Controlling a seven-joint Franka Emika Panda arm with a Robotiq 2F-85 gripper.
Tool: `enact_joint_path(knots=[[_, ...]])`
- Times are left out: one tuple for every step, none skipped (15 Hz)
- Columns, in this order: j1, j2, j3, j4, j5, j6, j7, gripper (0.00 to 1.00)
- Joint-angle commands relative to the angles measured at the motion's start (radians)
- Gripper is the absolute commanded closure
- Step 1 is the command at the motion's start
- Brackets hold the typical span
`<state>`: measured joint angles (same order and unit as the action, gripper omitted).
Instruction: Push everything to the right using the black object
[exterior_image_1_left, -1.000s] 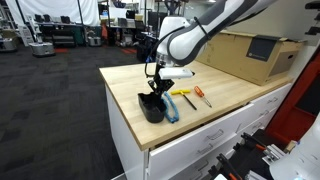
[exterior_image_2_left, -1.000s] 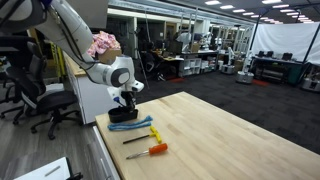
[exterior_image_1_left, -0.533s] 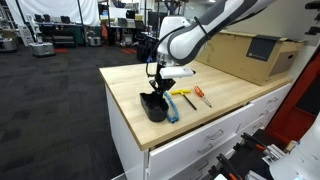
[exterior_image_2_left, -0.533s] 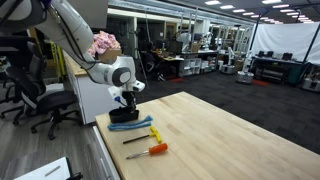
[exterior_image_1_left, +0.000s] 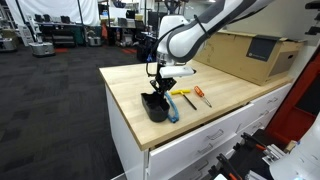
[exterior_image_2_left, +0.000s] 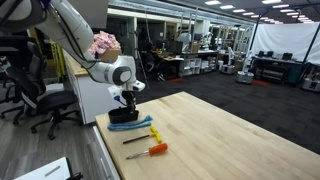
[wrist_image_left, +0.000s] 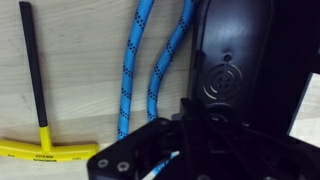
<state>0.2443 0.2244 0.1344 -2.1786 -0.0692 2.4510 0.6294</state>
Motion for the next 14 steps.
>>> enact_joint_path(knots=[[0.007,-0.001,-0.007,0.001,0.003,-0.004,-0.003,0.95],[0.007,-0.001,-0.007,0.002,0.003,-0.006,-0.003,0.95],[0.007,-0.001,-0.007,0.002,0.003,-0.007,-0.003,0.95],[0.007,-0.001,-0.007,0.003,0.003,-0.008,-0.003,0.95],[0.007,-0.001,-0.007,0.003,0.003,-0.009,-0.003,0.95],[0.007,-0.001,-0.007,0.003,0.003,-0.009,-0.003,0.95],[0.007,-0.001,-0.007,0.003,0.003,-0.01,-0.003,0.95],[0.007,-0.001,-0.007,0.003,0.003,-0.01,-0.003,0.95],[0.007,-0.001,-0.007,0.003,0.003,-0.01,-0.003,0.95],[0.01,0.001,-0.005,0.012,0.006,-0.025,0.0,0.99],[0.011,0.003,-0.003,0.023,0.01,-0.047,0.003,0.99],[0.012,0.003,-0.003,0.028,0.012,-0.057,0.01,0.99],[0.011,0.005,-0.002,0.036,0.019,-0.072,0.011,0.99],[0.01,0.009,-0.001,0.044,0.025,-0.087,0.013,0.99]])
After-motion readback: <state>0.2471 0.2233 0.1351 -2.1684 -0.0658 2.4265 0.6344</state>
